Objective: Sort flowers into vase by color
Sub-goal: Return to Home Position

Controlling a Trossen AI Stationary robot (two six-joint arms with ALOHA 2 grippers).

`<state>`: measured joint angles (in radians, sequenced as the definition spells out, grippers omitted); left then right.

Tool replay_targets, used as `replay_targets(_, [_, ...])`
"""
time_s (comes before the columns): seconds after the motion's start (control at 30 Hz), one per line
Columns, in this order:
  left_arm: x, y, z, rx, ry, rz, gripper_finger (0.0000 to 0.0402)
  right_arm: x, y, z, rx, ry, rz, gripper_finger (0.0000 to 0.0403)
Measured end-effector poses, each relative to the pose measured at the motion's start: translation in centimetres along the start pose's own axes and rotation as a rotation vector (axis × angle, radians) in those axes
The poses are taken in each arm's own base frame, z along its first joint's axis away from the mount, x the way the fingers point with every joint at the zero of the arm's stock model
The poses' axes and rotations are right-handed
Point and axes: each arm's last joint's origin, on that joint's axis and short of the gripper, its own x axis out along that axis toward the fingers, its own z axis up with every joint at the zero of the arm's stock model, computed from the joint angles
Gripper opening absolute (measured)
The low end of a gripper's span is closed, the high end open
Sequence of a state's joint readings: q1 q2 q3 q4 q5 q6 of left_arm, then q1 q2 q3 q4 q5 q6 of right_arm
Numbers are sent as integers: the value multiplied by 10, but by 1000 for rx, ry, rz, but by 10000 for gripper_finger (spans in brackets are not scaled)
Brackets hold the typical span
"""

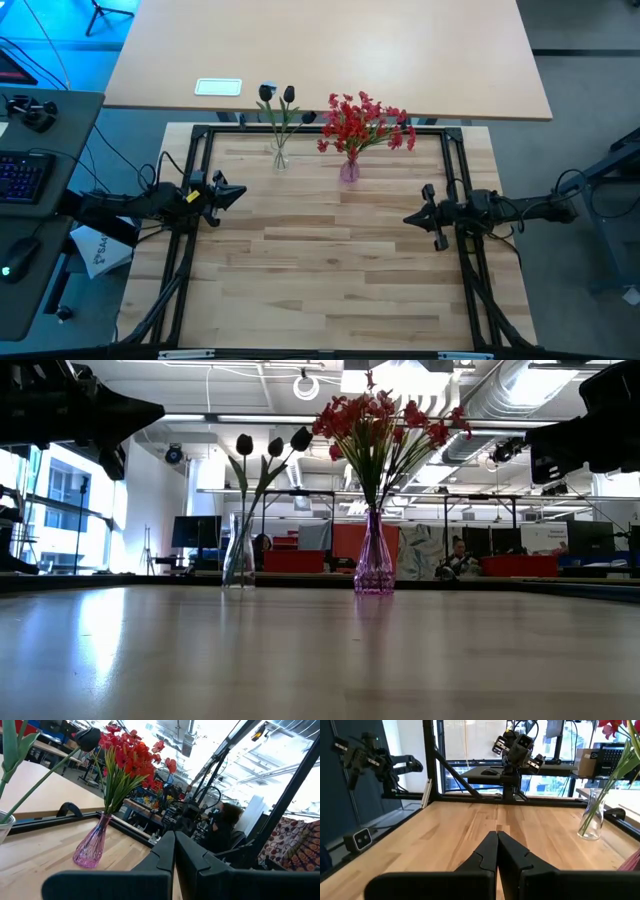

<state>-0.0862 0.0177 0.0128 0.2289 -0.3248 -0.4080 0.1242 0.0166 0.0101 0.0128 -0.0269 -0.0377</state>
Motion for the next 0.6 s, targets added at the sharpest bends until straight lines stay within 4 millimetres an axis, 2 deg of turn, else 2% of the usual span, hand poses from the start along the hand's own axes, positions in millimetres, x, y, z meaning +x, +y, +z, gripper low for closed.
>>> replay_targets(0.2, [0, 0, 0, 0, 1, 0, 0, 0, 0, 0, 64, 2, 0, 0])
replay_targets(0.6, [0, 0, 0, 0, 1, 0, 0, 0, 0, 0, 64, 2, 0, 0])
